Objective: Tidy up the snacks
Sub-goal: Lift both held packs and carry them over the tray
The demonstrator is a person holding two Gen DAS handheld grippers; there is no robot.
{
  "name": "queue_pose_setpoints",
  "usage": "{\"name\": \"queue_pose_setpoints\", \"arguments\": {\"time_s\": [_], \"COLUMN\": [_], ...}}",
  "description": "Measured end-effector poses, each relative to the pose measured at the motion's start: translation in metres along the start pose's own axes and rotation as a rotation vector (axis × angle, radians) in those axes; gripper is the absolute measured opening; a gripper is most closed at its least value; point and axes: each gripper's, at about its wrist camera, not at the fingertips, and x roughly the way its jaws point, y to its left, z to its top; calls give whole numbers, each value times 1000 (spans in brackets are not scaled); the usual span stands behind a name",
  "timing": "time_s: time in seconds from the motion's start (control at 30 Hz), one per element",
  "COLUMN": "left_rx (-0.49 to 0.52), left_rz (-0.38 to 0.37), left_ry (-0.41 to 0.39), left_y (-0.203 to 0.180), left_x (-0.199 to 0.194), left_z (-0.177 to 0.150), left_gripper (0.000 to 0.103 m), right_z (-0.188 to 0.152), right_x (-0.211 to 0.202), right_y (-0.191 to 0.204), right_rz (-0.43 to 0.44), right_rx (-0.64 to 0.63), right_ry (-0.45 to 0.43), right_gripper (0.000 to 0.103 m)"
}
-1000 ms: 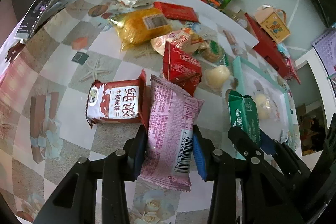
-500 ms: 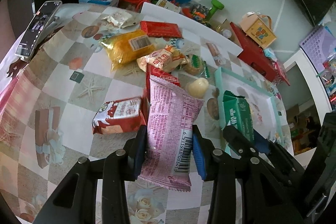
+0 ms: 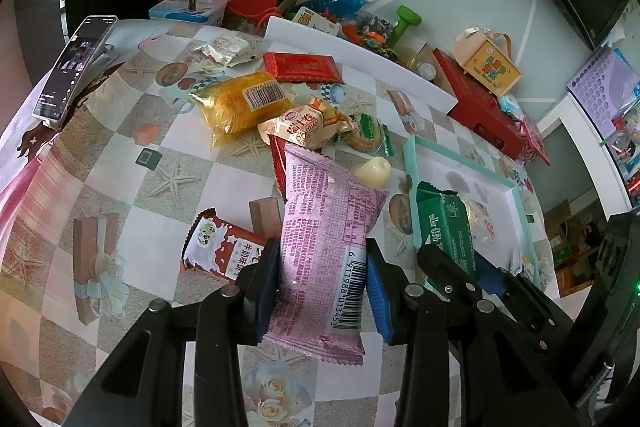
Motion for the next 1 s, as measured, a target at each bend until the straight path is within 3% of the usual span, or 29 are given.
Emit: {"name": "queue_pose_setpoints", "arguments": {"time_s": [0.27, 0.4, 0.6, 1.0], "left_rx": [16, 28, 103, 257], "left_rz": [-4, -14, -33, -71], "left_ry": [19, 41, 36, 94], "left_y": [-10, -22, -60, -143], "left_x": [10, 21, 32, 93], "left_z": [5, 16, 31, 62], "left_gripper": [42, 42, 42, 42], "right_z": [5, 13, 28, 20], "right_x": [-5, -11, -22, -12], "right_y": [-23, -50, -97, -176], "right_rz": [-22, -93, -180, -264], "right_rx": [62, 110, 189, 379], "right_ry": [-22, -55, -130, -122], "right_gripper": [42, 42, 42, 42]}}
